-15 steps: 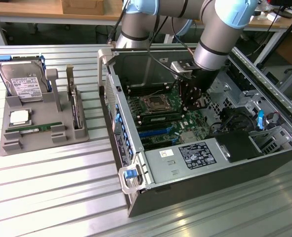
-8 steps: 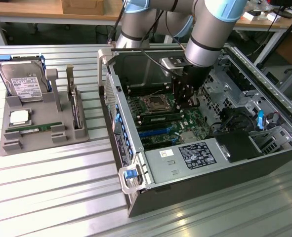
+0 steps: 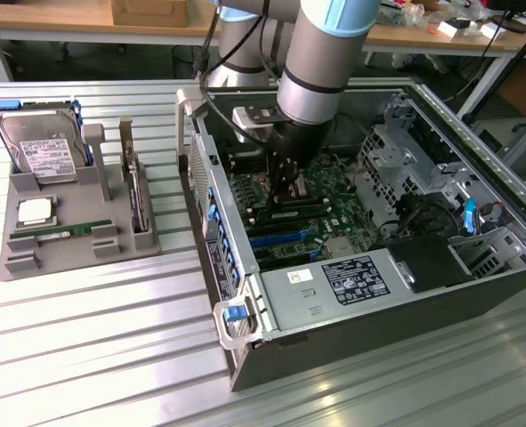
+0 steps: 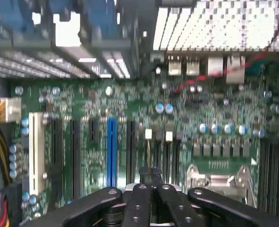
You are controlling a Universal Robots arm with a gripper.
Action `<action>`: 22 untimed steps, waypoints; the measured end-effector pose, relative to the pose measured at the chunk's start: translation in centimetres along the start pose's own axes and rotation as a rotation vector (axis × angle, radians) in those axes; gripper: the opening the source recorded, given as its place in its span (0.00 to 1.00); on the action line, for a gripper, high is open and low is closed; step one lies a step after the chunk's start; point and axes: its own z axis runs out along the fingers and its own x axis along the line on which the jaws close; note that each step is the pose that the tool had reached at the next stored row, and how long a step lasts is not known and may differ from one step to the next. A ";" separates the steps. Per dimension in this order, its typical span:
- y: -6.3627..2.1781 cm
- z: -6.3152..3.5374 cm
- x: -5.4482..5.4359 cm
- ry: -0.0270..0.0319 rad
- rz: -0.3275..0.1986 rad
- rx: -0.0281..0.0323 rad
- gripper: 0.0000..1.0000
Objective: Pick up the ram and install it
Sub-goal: 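Press down the ram until it locks into place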
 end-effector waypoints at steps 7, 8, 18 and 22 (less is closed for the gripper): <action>1.24 1.37 0.0 0.0006 0.000 -0.0004 0.11; 1.24 1.37 0.0 0.0004 -0.001 -0.0002 0.11; -4.05 -0.33 0.1 -0.0003 -0.002 -0.0168 0.11; -9.55 -0.52 0.1 -0.0006 -0.003 -0.0463 0.11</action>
